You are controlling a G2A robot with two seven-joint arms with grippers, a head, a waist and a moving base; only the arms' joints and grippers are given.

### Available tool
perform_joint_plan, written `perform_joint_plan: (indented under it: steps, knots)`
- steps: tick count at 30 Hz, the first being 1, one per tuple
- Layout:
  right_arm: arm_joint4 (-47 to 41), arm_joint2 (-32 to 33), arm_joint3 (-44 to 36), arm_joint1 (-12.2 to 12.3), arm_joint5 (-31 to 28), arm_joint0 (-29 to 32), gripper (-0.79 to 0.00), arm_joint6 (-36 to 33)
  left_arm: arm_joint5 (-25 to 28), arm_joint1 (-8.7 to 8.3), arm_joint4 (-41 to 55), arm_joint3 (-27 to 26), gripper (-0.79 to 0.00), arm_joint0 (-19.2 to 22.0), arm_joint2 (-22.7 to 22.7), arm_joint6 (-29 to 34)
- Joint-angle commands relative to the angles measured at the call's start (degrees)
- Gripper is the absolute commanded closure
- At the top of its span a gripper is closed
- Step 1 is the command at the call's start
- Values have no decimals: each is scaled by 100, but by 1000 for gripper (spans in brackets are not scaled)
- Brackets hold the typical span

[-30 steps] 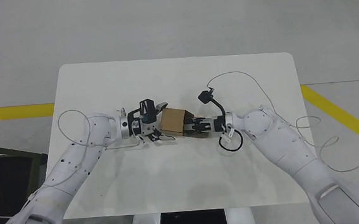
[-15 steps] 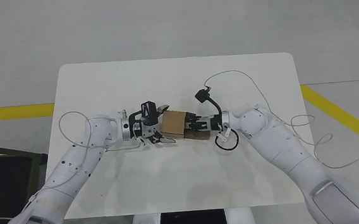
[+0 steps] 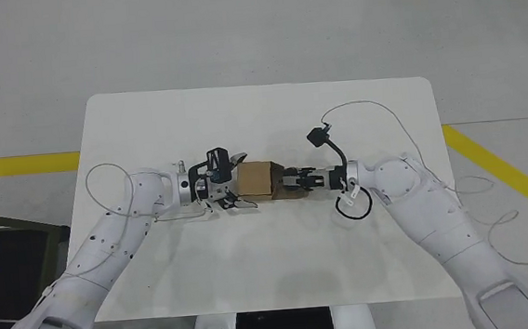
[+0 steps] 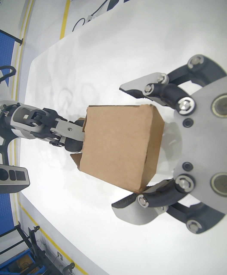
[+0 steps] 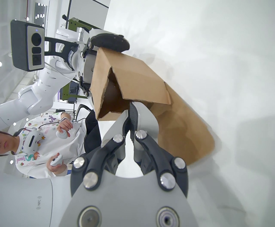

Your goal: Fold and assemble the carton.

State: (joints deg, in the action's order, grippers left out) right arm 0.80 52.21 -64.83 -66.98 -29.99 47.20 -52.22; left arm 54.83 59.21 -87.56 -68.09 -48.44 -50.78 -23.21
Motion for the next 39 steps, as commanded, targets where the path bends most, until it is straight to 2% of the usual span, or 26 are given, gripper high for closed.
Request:
perform_joint_plan:
  steps: [1, 8, 20, 39]
  knots:
    - [61, 102, -60, 43, 51, 84, 0, 3, -1, 1, -2, -4, -785, -2, -3, 1]
    - [79, 23, 215, -5, -2, 2, 0, 123, -18, 7, -4, -11, -785, 0, -22, 7]
    - [-67, -502, 902, -318, -374, -552, 0, 289, 10, 16, -41, 18, -785, -3, -24, 5]
    - [-473, -1016, 1420, -717, -718, -908, 0, 256, 16, 45, -102, 87, -785, 38, 4, -46]
